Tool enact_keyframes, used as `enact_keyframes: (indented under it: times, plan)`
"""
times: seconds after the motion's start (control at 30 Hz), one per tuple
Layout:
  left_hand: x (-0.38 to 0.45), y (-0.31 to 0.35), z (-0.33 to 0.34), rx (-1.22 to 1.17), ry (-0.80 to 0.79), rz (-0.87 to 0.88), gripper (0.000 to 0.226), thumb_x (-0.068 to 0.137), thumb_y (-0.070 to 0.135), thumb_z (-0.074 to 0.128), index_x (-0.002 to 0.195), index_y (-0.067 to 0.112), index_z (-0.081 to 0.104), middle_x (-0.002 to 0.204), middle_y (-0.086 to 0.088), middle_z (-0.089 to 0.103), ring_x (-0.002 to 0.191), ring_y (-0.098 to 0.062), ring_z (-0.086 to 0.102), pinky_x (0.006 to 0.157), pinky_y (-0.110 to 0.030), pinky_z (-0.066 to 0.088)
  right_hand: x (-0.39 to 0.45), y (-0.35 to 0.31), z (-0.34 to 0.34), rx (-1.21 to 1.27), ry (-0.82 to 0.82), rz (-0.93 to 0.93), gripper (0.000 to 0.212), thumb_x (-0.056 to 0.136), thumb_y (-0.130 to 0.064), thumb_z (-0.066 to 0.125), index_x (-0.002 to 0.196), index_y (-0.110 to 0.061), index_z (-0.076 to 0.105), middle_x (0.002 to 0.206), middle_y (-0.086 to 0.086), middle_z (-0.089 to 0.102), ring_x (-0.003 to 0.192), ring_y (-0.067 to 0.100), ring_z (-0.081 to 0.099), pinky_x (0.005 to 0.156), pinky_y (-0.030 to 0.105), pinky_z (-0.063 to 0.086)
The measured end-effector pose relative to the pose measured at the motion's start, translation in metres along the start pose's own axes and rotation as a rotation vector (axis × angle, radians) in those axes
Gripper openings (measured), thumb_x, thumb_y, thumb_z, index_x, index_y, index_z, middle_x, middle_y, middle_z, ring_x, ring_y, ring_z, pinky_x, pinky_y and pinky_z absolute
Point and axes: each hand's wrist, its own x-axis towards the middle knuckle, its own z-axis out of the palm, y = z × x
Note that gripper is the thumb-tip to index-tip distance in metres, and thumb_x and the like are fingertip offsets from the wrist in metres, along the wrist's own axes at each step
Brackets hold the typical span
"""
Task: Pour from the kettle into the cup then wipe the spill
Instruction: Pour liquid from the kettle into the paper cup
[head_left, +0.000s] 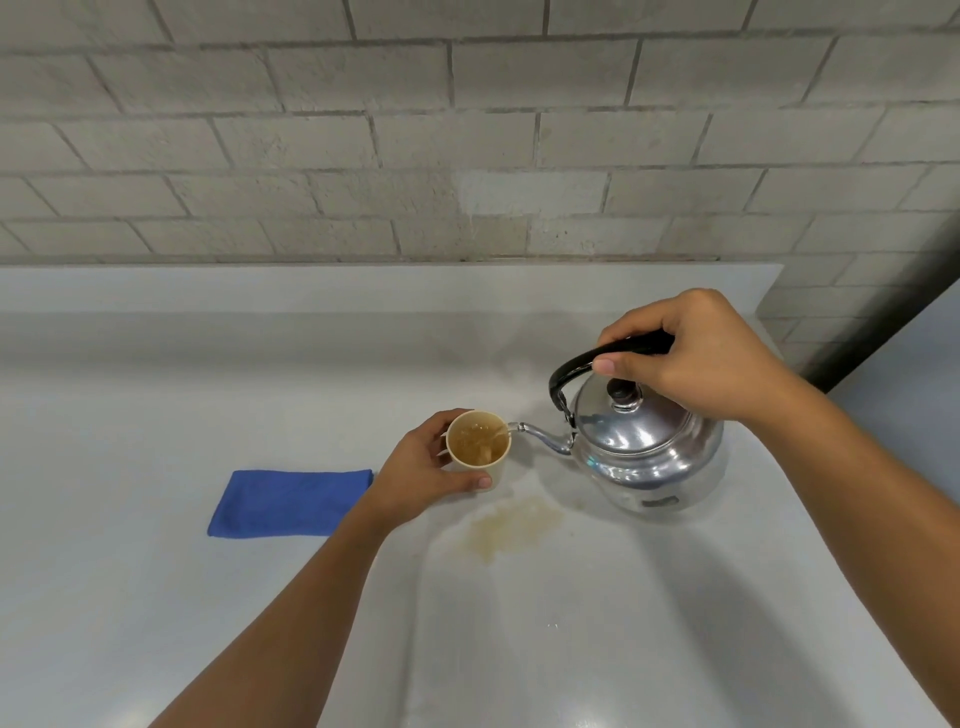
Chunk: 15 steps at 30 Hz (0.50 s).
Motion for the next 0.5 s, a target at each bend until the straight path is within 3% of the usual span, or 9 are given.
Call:
enact_keyframes:
  times: [0.2,0.33,0.4,0.5]
  plan:
    - [-0.001,0.002,0.000,0.019,0.002,-0.011,0.078,0.066,0.012,0.099,0.133,0.028,0.062,0.125,0.011,0.073,0.117,-0.011,0.069,0.091,-0.020,0.055,-0.012,0.014,0.002,0.125,0.062,-0.023,0.010,0.079,-0.022,0.086,0.085,-0.029,0.082,0.078,-0.012,0.079,0.076,0.004,0.074,0.070,0.010,0.052]
    - [0.000,0.005,-0.008,0.026,-0.076,-0.057,0.096,0.063,0.007,0.100,0.143,0.031,0.055,0.133,0.011,0.070,0.126,-0.009,0.065,0.108,-0.028,0.052,-0.014,0.025,-0.003,0.163,0.101,-0.017,0.014,0.080,-0.023,0.085,0.082,-0.035,0.080,0.077,-0.011,0.078,0.074,0.007,0.073,0.067,0.012,0.052]
    - [0.001,0.015,-0.015,0.056,-0.107,-0.050,0.108,0.060,0.010,0.101,0.151,0.033,0.047,0.144,0.013,0.062,0.135,-0.004,0.057,0.119,-0.033,0.042,-0.014,0.029,-0.007,0.181,0.121,-0.006,0.013,0.080,-0.024,0.085,0.082,-0.036,0.080,0.079,-0.007,0.079,0.078,0.015,0.074,0.075,0.028,0.058]
    - [0.006,0.041,-0.023,0.063,-0.056,0.066,0.105,0.062,0.017,0.100,0.152,0.032,0.047,0.150,0.014,0.058,0.145,-0.002,0.046,0.125,-0.033,0.030,-0.011,0.031,-0.012,0.177,0.143,-0.005,0.010,0.079,-0.027,0.085,0.083,-0.035,0.080,0.082,-0.005,0.079,0.081,0.018,0.075,0.083,0.044,0.060]
